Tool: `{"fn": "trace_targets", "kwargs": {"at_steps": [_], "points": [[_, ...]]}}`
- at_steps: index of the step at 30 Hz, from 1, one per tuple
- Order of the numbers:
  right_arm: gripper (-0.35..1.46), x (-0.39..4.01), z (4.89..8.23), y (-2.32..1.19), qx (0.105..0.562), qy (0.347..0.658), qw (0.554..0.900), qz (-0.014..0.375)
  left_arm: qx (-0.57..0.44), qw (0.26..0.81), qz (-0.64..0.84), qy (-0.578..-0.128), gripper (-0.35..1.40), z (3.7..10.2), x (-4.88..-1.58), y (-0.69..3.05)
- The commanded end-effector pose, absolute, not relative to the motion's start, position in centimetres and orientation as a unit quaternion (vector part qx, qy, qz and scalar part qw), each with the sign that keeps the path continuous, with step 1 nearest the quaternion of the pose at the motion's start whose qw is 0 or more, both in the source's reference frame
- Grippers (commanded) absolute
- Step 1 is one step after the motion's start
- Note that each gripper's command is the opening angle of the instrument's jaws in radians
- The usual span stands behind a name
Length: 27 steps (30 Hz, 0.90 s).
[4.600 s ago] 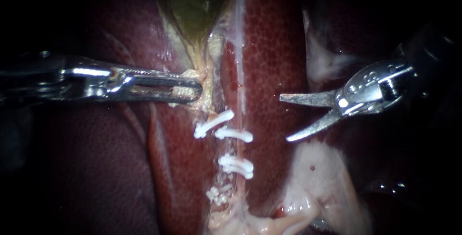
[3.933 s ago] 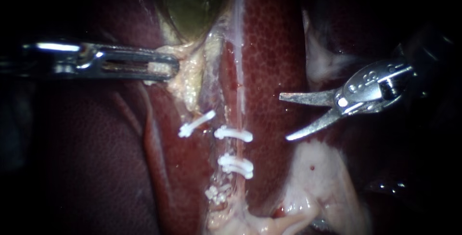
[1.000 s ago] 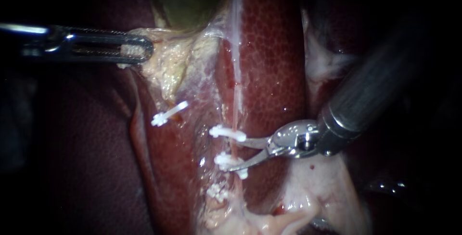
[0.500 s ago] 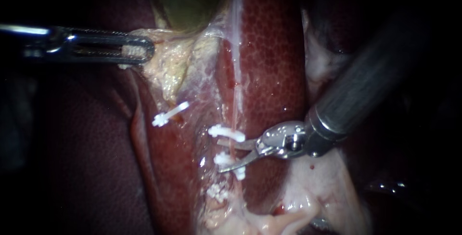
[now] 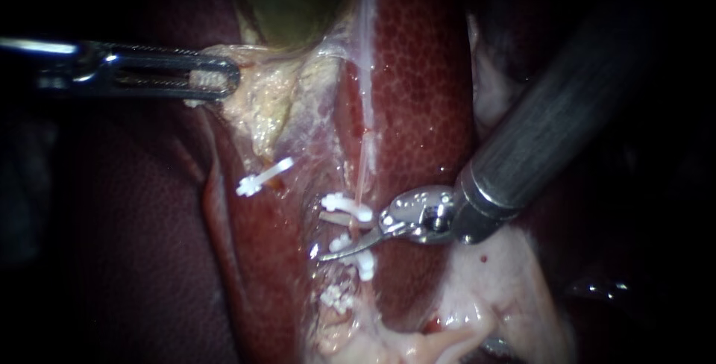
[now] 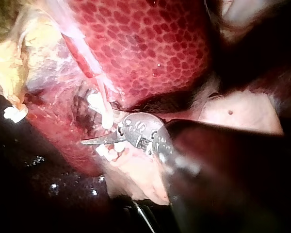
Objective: Go to the cutting position right tube
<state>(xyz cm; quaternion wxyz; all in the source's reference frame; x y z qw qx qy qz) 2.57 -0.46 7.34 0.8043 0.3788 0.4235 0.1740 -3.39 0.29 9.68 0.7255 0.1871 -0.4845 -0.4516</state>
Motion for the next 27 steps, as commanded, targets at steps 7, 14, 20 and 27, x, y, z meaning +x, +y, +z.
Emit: {"fn": "trace_targets", "kwargs": {"at_steps": [7,14,20,27], "points": [[1.20,2.60,7.36,-0.45,0.379,0.421,0.804,0.180,0.187,0.726,-0.452,-0.484,-0.35,9.68,-3.39,0.29],[1.18,2.62,7.37,-0.44,0.379,0.421,0.804,0.180,0.187,0.726,-0.452,-0.484,-0.35,9.68,-3.39,0.29],[1.18,2.62,7.39,-0.45,0.379,0.421,0.804,0.180,0.187,0.726,-0.452,-0.484,-0.35,9.68,-3.39,0.29],[1.18,2.62,7.40,-0.45,0.379,0.421,0.804,0.179,0.187,0.726,-0.452,-0.484,-0.35,9.68,-3.39,0.28]]}}
